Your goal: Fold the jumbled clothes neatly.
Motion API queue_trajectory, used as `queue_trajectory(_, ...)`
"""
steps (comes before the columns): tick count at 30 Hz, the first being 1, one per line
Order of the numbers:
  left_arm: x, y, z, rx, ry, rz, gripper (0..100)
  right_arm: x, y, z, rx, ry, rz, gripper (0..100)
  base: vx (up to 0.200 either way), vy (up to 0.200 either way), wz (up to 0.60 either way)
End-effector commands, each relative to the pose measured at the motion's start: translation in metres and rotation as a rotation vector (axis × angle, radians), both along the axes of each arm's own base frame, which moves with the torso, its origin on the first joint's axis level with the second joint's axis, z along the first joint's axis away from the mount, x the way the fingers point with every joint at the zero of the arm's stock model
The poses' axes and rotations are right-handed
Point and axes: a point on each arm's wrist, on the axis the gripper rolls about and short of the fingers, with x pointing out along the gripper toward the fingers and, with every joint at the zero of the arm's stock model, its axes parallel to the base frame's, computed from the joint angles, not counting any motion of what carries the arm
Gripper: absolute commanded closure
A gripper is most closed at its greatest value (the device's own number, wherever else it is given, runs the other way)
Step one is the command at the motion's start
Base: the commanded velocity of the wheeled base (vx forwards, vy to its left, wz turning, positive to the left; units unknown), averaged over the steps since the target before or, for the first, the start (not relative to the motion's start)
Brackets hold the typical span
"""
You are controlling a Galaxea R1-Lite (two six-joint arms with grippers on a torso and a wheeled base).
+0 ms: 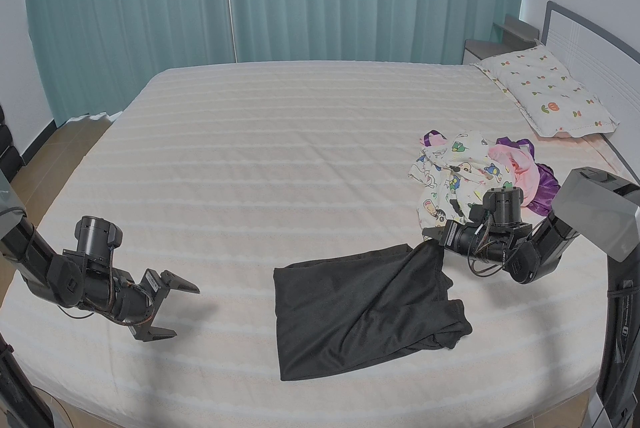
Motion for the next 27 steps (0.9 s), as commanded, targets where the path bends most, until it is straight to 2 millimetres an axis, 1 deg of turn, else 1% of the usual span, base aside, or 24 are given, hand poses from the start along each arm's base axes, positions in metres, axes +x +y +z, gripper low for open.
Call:
queue_trajectory(1, 0.000, 0.000, 0.000, -0.001, 0.000, 0.000, 0, -0.018, -0.006, 0.031, 0.006, -0.026, -0.002, 0, 0.000, 0.000, 0.00)
queue_trajectory(2, 0.000, 0.000, 0.000, -0.001, 0.000, 0.000, 0, -0.022, -0.007, 0.032, 0.007, -0.021, -0.001, 0, 0.000, 0.000, 0.00)
queue_trajectory(3, 0.000, 0.000, 0.000, -0.001, 0.000, 0.000, 0, -0.035, -0.006, 0.035, 0.005, -0.010, 0.007, 0, 0.000, 0.000, 0.00)
queue_trajectory(4, 0.000, 0.000, 0.000, -0.002, 0.001, 0.001, 0, -0.038, -0.007, 0.036, 0.005, -0.007, 0.005, 0, 0.000, 0.000, 0.00)
queue_trajectory(5, 0.000, 0.000, 0.000, -0.002, 0.001, 0.001, 0, -0.060, -0.008, 0.037, -0.003, 0.027, 0.018, 0, 0.000, 0.000, 0.00)
queue_trajectory(7, 0.000, 0.000, -0.001, -0.002, 0.003, 0.001, 0, -0.085, -0.008, 0.040, -0.003, 0.066, 0.034, 0, 0.000, 0.000, 0.00)
queue_trajectory(8, 0.000, 0.000, -0.001, -0.001, 0.002, 0.000, 0, -0.092, -0.010, 0.040, -0.007, 0.079, 0.038, 0, 0.000, 0.000, 0.00)
queue_trajectory(9, 0.000, 0.000, 0.000, -0.001, 0.000, 0.000, 0, -0.110, -0.012, 0.037, -0.011, 0.118, 0.050, 0, 0.000, 0.000, 0.00)
queue_trajectory(12, 0.000, 0.000, 0.000, -0.001, 0.000, 0.000, 0, -0.141, -0.014, 0.030, -0.016, 0.188, 0.098, 0, 0.000, 0.000, 0.00)
queue_trajectory(14, 0.000, 0.000, -0.001, -0.002, 0.003, 0.001, 0, -0.154, -0.016, 0.027, -0.016, 0.217, 0.115, 0, 0.000, 0.000, 0.00)
queue_trajectory(17, 0.000, 0.000, 0.000, -0.001, 0.000, 0.000, 0, -0.169, -0.014, 0.022, -0.014, 0.247, 0.148, 0, 0.000, 0.000, 0.00)
queue_trajectory(22, 0.000, 0.000, 0.000, -0.001, 0.000, 0.000, 0, -0.170, -0.011, 0.016, -0.010, 0.243, 0.159, 0, 0.000, 0.000, 0.00)
queue_trajectory(23, -0.001, 0.000, 0.000, -0.001, 0.002, 0.000, 0, -0.170, -0.011, 0.014, -0.014, 0.250, 0.160, 100, 0.000, 0.000, 0.00)
queue_trajectory(25, -0.001, 0.000, 0.000, -0.003, 0.003, 0.000, 0, -0.169, -0.011, 0.013, -0.014, 0.253, 0.160, 100, 0.000, 0.000, 0.00)
queue_trajectory(27, 0.000, 0.000, 0.000, -0.003, 0.000, -0.001, 0, -0.168, -0.010, 0.006, -0.026, 0.277, 0.155, 100, 0.000, 0.000, 0.00)
